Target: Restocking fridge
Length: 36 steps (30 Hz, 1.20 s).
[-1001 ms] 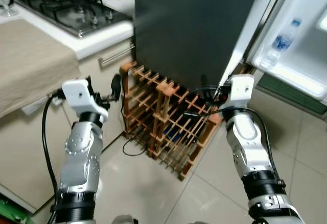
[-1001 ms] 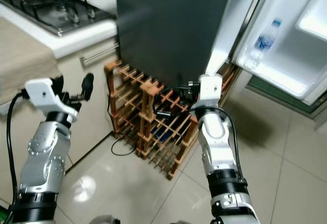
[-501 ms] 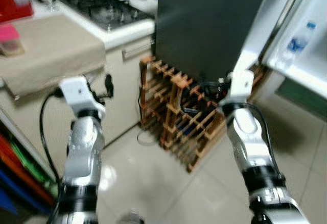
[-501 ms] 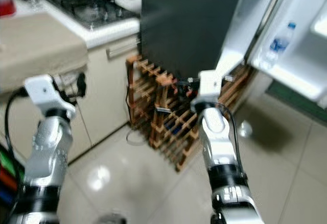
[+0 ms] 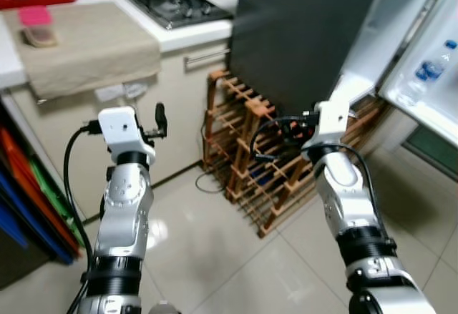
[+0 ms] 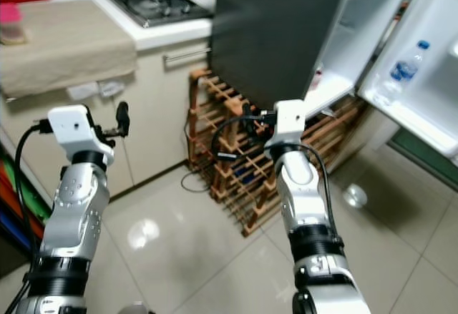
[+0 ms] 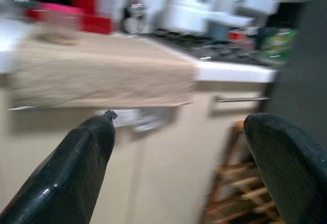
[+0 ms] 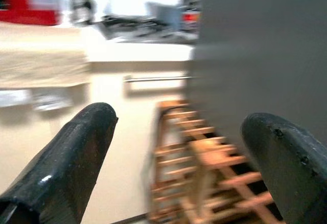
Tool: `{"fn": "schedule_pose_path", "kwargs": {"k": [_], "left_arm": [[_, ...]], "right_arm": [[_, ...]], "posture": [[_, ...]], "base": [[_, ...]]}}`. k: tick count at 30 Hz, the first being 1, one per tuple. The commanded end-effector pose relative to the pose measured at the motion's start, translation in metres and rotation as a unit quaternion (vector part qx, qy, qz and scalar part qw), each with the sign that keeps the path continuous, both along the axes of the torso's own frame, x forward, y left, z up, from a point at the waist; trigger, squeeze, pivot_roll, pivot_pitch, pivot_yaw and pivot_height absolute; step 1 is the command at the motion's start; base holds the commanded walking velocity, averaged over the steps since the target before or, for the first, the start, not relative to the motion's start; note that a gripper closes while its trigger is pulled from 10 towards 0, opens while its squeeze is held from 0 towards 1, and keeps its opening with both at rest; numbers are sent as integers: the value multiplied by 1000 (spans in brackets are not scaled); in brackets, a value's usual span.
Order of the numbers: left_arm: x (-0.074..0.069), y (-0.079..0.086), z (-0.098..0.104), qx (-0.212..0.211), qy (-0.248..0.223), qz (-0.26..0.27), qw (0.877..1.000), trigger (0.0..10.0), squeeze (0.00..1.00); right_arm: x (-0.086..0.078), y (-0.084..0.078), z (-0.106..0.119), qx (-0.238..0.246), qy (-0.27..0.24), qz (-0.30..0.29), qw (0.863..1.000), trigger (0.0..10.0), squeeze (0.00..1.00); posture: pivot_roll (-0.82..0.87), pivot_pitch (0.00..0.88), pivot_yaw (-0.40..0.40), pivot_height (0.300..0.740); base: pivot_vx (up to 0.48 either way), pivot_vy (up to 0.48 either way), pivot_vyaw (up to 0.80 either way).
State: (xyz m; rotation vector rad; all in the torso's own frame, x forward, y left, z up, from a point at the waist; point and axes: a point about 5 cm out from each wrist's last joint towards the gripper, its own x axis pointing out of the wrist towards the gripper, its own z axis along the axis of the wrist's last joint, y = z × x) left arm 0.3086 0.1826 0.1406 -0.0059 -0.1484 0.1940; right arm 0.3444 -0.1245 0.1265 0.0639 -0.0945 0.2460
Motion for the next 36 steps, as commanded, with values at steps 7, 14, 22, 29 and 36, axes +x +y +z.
{"fn": "schedule_pose_path", "kwargs": {"k": [7, 14, 22, 29, 36], "left_arm": [[-9, 14, -19, 136, 50, 22, 989, 10000, 0], [6, 1, -5, 100, 22, 6, 995, 10000, 0], [11, -11, 5, 66, 3, 11, 998, 10000, 0], [12, -13, -2, 47, 19, 18, 999, 10000, 0], [18, -13, 0, 52, 22, 15, 998, 10000, 0]], "right_arm": [[-14, -16, -30, -2, 45, -34, 998, 10000, 0], [-11, -19, -31, -8, 43, -44, 998, 10000, 0], [-5, -14, -14, -10, 11, -32, 999, 10000, 47], [-3, -14, -8, -16, -1, -25, 1000, 10000, 51], [2, -16, -2, -22, -9, -26, 999, 10000, 67]], "posture": [[25, 0, -81, 740], [31, 0, -60, 740], [8, 0, -76, 740], [4, 0, -79, 740], [6, 0, -80, 740]], "base": [[0, 0, 564], [0, 0, 543], [92, -154, 511], [244, -410, 498], [247, -409, 494]]}}
